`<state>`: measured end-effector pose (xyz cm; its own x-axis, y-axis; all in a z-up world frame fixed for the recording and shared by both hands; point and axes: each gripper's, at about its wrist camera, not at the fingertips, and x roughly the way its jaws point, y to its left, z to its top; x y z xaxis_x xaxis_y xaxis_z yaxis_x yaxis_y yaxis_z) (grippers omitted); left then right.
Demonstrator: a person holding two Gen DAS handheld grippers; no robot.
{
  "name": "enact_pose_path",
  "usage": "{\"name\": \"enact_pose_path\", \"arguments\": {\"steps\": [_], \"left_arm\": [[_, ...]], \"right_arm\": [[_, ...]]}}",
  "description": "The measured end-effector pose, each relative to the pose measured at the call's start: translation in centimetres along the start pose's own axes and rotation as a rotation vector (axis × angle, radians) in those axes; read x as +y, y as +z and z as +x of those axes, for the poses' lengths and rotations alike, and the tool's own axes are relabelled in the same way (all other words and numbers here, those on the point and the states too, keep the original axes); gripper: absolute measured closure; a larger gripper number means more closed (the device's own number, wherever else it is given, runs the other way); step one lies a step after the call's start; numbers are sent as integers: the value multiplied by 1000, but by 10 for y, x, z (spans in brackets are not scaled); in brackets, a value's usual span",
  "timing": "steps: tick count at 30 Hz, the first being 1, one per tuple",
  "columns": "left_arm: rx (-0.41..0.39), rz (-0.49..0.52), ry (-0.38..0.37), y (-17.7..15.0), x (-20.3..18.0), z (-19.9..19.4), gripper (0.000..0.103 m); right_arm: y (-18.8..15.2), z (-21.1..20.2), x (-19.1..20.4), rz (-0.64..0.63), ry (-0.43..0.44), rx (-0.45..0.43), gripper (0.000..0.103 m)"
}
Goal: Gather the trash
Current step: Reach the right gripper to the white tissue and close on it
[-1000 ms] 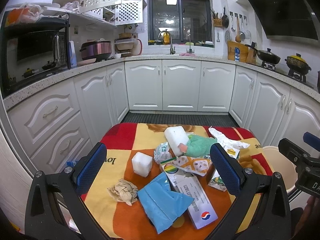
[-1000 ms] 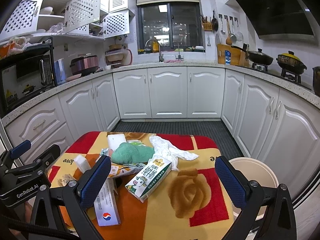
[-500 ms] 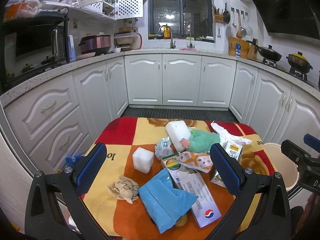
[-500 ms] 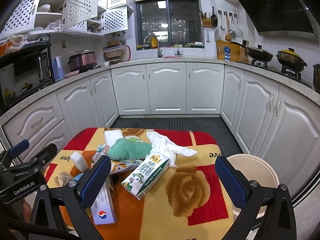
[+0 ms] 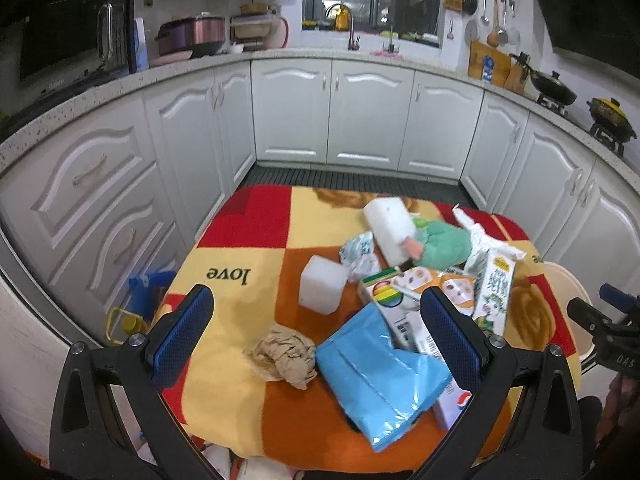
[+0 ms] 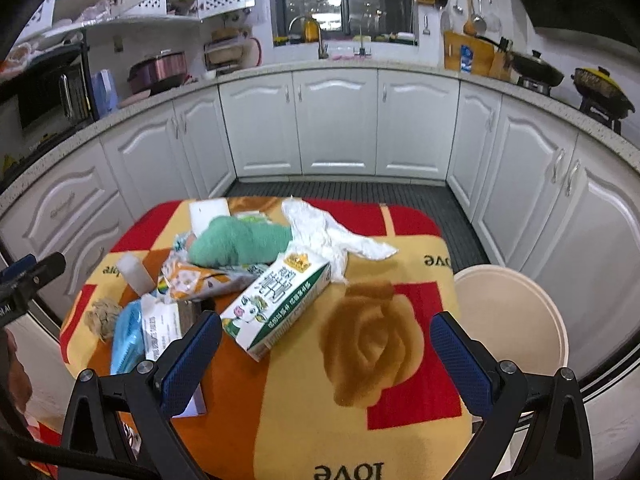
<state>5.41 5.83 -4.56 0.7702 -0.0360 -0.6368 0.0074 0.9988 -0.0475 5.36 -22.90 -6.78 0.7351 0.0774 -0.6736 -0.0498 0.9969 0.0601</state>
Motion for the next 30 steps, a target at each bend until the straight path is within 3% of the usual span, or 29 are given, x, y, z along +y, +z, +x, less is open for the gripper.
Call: {"name": "enact_pose_path", "arguments": {"steps": [10,15,17,19,21,26,30], "left_arm": [[74,42,-21,18,-4,40,0],[137,40,-68,34,-2,76,1],[166,50,-76,41,-5,91,6],[198,78,-68,50,-8,110,19],[223,100,-73,56,-12,126,23],[317,209,-108,64,-30,162,24],[354,300,-77,61,-41,177,24]], "right_arm": [[30,44,-27,49,98,53,1],[59,80,-43,54,137,101,15],[68,95,-46,48,140,125,20],[76,112,-51,45,145,158,27],[84,126,-55,48,151,185,36],[94,160,-57,47,196,268,38],[95,189,-52,46,222,337,37]]}}
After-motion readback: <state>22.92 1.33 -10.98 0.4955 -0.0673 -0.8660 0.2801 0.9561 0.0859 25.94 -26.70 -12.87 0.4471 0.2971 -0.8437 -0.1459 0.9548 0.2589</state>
